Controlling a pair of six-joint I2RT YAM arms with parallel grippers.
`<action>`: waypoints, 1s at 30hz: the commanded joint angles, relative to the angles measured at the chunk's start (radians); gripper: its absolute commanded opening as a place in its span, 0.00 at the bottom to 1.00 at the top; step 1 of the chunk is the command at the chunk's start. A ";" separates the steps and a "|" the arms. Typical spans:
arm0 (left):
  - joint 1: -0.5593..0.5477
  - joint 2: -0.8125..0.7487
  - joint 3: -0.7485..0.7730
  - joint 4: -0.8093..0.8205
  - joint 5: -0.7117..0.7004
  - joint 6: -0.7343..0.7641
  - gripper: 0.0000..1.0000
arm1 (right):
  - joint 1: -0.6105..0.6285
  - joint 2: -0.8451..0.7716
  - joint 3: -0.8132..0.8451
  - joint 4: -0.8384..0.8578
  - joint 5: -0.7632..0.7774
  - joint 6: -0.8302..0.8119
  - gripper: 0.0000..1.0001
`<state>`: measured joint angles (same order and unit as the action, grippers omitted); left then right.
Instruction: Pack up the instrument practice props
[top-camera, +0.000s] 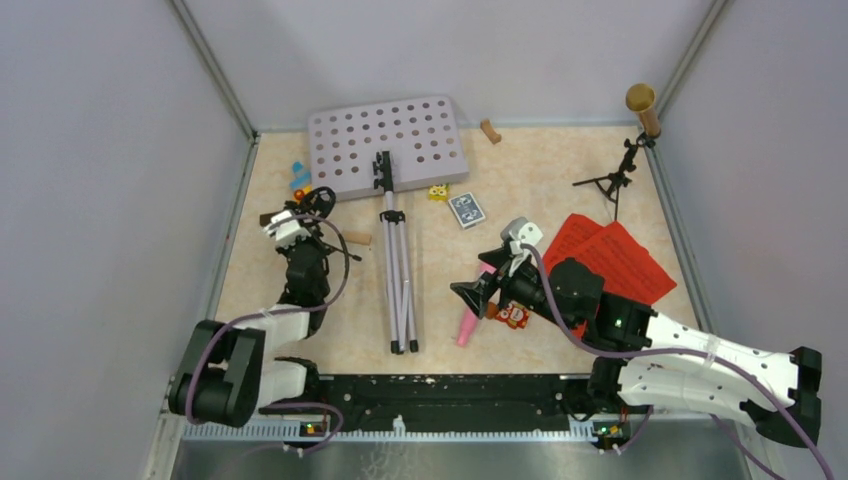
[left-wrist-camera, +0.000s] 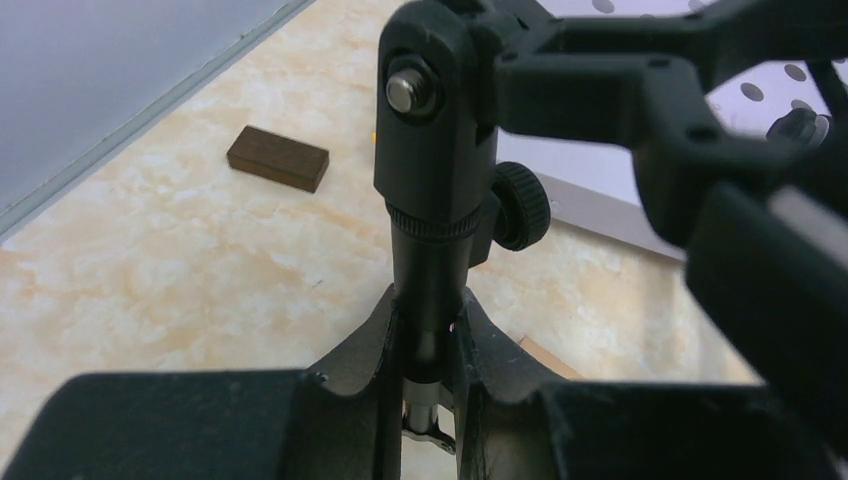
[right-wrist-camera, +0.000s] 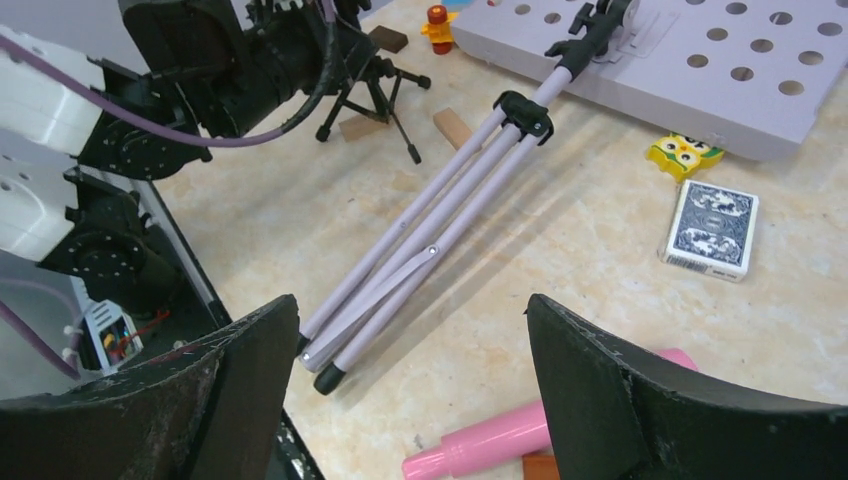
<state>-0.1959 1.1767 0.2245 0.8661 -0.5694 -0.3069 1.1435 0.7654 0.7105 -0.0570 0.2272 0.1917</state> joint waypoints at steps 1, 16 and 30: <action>0.011 0.108 0.092 0.257 0.071 0.043 0.00 | 0.006 0.003 -0.005 0.004 0.027 -0.029 0.83; 0.032 0.258 0.188 0.210 0.136 0.081 0.69 | -0.022 0.017 -0.005 -0.017 0.047 -0.022 0.85; 0.032 0.253 0.242 0.059 0.083 0.125 0.70 | -0.036 0.006 -0.009 -0.053 0.047 0.015 0.85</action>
<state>-0.1692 1.4368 0.4160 0.9146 -0.4431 -0.2100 1.1149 0.7933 0.6933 -0.1085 0.2611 0.1917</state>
